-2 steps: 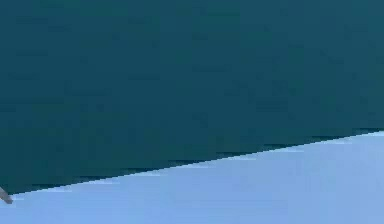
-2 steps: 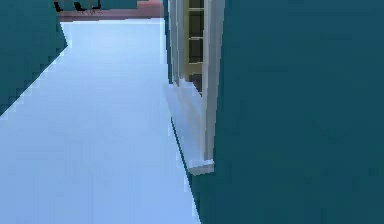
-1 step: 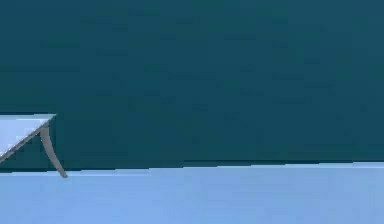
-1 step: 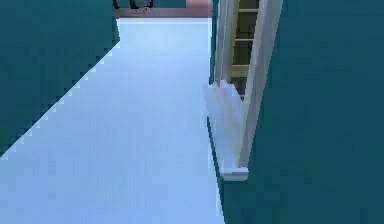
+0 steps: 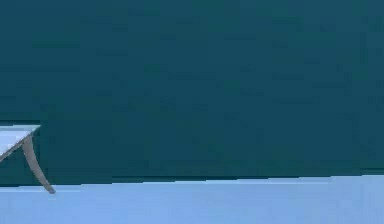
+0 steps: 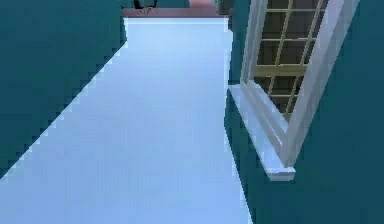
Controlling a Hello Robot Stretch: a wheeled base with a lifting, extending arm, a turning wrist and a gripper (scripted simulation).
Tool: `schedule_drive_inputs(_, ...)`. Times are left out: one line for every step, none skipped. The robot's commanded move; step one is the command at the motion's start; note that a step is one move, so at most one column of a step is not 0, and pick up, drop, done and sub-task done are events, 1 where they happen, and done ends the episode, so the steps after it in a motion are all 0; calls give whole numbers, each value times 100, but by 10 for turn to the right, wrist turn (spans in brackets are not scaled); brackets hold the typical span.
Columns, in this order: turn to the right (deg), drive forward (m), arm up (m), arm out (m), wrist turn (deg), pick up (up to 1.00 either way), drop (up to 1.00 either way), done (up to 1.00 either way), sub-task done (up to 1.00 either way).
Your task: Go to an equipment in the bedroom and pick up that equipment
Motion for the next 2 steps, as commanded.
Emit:
schedule_drive_inputs(450,0,0,0,0,0,0,0,0)
schedule_drive_inputs(300,0,0,0,0,0,0,0,0)
